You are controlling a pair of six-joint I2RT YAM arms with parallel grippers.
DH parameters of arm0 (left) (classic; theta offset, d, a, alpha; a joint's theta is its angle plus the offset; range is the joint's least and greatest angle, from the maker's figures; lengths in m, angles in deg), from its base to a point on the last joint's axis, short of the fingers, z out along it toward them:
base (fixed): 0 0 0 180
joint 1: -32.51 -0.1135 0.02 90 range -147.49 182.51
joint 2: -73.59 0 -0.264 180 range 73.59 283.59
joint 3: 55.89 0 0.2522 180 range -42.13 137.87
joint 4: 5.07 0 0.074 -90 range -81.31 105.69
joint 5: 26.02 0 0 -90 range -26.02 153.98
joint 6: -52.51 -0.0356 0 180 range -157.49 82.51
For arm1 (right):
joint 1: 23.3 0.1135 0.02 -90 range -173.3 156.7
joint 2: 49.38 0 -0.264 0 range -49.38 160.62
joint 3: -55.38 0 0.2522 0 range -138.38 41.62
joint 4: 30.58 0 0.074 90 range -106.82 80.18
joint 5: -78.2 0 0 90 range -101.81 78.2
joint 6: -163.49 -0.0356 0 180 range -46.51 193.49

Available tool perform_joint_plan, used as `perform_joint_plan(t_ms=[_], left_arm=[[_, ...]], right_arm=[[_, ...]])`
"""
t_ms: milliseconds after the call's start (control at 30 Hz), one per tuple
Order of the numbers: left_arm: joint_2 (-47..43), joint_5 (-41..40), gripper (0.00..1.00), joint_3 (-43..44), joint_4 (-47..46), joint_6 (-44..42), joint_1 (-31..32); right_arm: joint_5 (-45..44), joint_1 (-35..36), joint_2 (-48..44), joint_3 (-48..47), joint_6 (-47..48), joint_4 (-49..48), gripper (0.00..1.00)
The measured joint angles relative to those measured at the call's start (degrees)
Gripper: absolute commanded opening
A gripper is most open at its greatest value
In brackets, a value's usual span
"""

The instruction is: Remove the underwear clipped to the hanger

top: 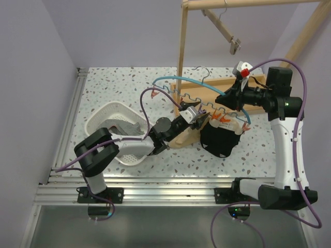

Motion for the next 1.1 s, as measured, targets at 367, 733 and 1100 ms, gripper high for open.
perform_joint_plan(t_ms=[367, 733, 1100], left_arm=[[0.50, -0.57, 0.00, 1.51, -0.48, -1.81, -0.02], [-0.94, 1.36, 0.96, -0.61, -0.44, -1.84, 0.04], [-13.88, 5.27, 1.00, -8.22, 6.38, -1.51, 0.04]], right_arm=[[0.13, 0.00, 0.00, 0.00, 0.02, 0.07, 0.00], [-0.42, 0.00, 0.00, 0.00, 0.04, -0.15, 0.00], [-1.88, 0.00, -0.35, 0.00, 0.94, 0.09, 0.00]])
